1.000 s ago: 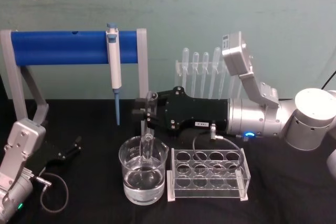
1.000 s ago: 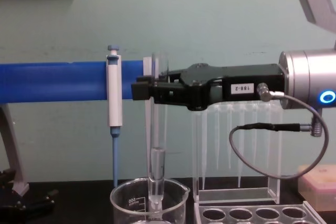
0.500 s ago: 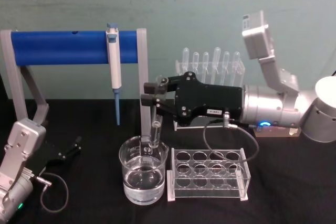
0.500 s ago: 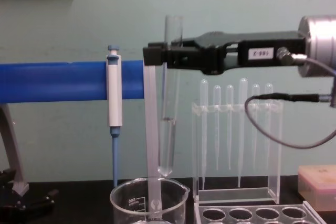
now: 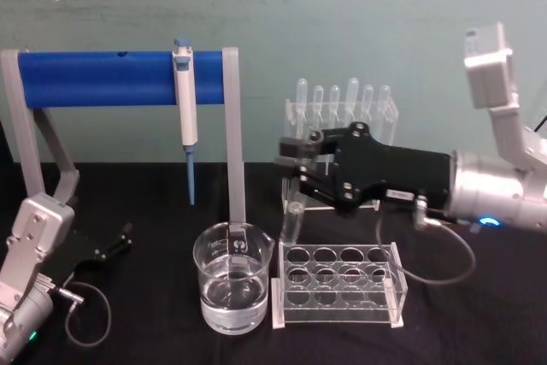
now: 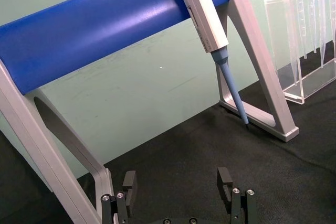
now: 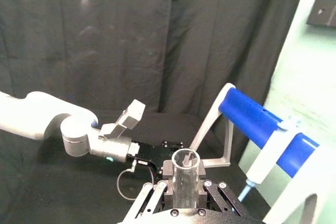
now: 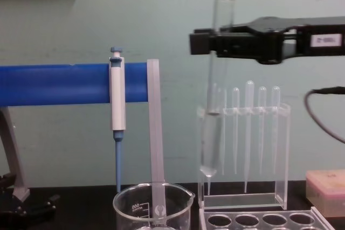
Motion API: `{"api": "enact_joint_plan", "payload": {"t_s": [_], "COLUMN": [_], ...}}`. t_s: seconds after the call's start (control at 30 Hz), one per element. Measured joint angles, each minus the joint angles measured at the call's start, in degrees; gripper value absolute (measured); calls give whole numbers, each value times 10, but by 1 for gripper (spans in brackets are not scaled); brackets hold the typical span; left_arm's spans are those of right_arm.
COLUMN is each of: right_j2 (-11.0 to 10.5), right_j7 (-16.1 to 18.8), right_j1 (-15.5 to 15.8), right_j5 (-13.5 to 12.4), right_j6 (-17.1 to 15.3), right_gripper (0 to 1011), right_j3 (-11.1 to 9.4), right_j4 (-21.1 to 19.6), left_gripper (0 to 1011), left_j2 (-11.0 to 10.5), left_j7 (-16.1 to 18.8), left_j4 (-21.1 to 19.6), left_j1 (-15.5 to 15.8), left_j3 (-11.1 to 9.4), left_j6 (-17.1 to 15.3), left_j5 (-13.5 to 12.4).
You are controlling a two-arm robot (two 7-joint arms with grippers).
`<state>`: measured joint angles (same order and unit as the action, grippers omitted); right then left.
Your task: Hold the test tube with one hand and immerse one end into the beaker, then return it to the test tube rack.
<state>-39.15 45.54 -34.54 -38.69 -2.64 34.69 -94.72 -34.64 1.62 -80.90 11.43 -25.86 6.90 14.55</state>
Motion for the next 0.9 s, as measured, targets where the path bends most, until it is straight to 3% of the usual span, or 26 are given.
{"api": "enact_joint_plan", "payload": {"t_s": [0.23, 0.47, 0.9], "right_j2": [-34, -60, -60], "right_j7": [-16, -26, -34], "right_j1": [51, 89, 120], "right_j5": [-16, -14, 2], "right_j6": [19, 30, 41], "right_gripper": [224, 224, 224], "right_j3": [-29, -50, -68], "right_j4": [-30, -49, -43], "left_gripper": [1000, 1000, 1000], "left_j2": [0, 0, 0], "left_j7": [0, 0, 0], "left_j4": [0, 0, 0], "left_j1": [0, 0, 0], "left_j3": [0, 0, 0], "left_j6": [0, 0, 0], "left_j5": [0, 0, 0]}}
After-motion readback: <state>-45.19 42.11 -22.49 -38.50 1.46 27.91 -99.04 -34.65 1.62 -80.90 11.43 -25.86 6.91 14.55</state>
